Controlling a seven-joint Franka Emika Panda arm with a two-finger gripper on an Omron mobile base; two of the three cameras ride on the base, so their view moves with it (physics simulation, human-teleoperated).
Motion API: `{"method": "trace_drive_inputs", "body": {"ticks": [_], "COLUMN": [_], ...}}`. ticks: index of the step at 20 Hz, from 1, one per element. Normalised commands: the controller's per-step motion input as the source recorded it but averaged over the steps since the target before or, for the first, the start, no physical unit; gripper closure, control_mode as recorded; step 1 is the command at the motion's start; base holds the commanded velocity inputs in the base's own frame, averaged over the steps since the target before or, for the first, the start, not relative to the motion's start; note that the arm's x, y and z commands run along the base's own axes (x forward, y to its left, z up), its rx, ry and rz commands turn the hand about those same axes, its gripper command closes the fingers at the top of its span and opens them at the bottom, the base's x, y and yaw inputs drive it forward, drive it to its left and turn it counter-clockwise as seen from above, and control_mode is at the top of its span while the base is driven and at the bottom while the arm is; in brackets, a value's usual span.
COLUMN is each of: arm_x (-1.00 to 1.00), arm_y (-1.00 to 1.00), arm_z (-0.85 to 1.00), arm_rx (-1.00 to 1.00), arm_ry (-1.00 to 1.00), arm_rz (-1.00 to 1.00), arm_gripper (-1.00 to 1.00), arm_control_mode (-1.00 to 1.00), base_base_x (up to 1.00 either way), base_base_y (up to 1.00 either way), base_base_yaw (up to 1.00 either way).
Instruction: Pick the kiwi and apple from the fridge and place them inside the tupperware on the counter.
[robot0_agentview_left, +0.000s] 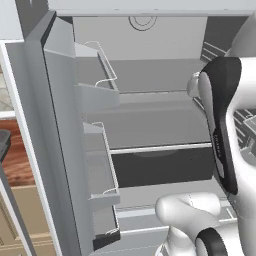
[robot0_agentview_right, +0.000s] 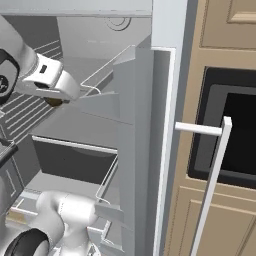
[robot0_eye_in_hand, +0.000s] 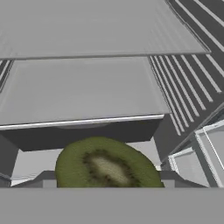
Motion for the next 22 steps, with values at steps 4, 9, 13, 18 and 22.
{"method": "trace_drive_inputs", "body": {"ticks": [4,9,13,18,22], "arm_x": [-0.34,0.0,0.0,0.0,0.0], "arm_y": [0.25,0.0,0.0,0.0,0.0], "arm_z": [-0.02,0.0,0.0,0.0,0.0], "arm_rx": [0.0,0.0,0.0,0.0,0.0], "arm_ry": [0.01,0.0,0.0,0.0,0.0], "arm_rz": [0.09,0.0,0.0,0.0,0.0], "arm_gripper": [1.0,1.0,1.0,1.0,1.0], "arm_control_mode": [-1.0,1.0,1.0,1.0,1.0], "base_base_x": [0.0,-0.76,-0.99,-0.97,-0.83], "base_base_y": [0.0,0.22,0.24,0.42,0.71], "base_base_yaw": [0.0,0.0,0.0,0.0,0.04]}}
